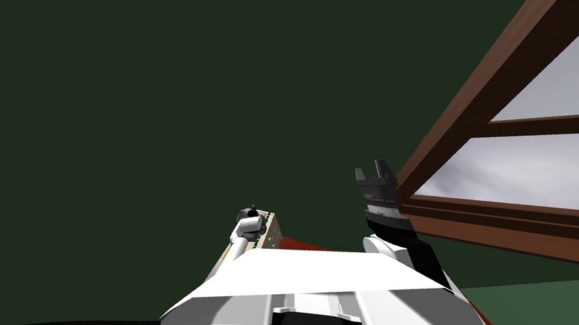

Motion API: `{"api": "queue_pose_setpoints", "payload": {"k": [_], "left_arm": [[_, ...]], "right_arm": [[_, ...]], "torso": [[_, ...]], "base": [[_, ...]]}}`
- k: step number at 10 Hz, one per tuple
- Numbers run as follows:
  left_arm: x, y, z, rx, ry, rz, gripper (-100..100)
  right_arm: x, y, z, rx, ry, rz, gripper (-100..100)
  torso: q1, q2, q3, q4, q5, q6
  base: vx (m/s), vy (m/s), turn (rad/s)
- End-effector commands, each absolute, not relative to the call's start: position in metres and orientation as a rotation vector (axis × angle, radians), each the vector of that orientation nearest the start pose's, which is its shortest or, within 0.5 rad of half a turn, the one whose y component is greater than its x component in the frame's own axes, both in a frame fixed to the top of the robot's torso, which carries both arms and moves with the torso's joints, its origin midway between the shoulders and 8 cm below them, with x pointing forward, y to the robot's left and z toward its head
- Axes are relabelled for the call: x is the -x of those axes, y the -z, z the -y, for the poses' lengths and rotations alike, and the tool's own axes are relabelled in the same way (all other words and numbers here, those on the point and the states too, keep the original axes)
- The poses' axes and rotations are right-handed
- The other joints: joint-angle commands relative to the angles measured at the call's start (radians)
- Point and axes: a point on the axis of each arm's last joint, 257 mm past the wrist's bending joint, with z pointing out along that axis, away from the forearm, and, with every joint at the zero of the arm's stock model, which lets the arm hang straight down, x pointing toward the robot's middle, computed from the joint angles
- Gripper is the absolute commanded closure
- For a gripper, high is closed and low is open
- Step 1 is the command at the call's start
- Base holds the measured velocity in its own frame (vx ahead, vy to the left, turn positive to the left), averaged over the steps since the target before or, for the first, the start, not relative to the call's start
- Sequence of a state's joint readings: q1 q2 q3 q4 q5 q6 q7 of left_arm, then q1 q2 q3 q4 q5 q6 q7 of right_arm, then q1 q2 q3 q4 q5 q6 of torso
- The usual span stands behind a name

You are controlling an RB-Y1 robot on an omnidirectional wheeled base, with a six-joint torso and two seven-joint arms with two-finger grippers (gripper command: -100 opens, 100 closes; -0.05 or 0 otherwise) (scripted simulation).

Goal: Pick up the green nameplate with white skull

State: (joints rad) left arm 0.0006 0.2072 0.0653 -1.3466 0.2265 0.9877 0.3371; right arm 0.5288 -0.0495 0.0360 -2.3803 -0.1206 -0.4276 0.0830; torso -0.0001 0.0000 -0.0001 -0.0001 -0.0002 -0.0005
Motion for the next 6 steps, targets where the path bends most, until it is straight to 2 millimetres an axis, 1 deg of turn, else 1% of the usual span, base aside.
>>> {"api": "queue_pose_setpoints", "payload": {"k": [1, 4, 5, 6], "left_arm": [[-0.3672, 0.5110, -0.3195, 2.447, 0.443, -1.529, 100], [-0.3655, 0.5123, -0.3180, 2.451, 0.440, -1.532, 100], [-0.3654, 0.5124, -0.3180, 2.451, 0.439, -1.532, 0], [-0.3691, 0.5041, -0.3206, 2.447, 0.443, -1.528, 100]], "right_arm": [[-0.3347, -0.0451, 0.2752, -0.671, -1.337, -0.607, 0], [-0.3347, -0.0451, 0.2752, -0.671, -1.337, -0.607, 0], [-0.3347, -0.0451, 0.2752, -0.671, -1.337, -0.607, 0], [-0.3347, -0.0451, 0.2752, -0.671, -1.337, -0.607, 0]], "torso": [[0.000, 0.000, 0.000, 0.000, 0.000, 0.000], [0.001, -0.001, 0.000, 0.001, -0.001, 0.000], [0.001, -0.001, 0.000, 0.001, -0.001, 0.000], [0.001, -0.001, 0.000, 0.001, -0.001, 0.000]], "base": [[-0.005, -0.005, 0.000], [0.000, 0.000, 0.000], [0.000, 0.000, 0.000], [-0.020, -0.003, 0.001]]}}
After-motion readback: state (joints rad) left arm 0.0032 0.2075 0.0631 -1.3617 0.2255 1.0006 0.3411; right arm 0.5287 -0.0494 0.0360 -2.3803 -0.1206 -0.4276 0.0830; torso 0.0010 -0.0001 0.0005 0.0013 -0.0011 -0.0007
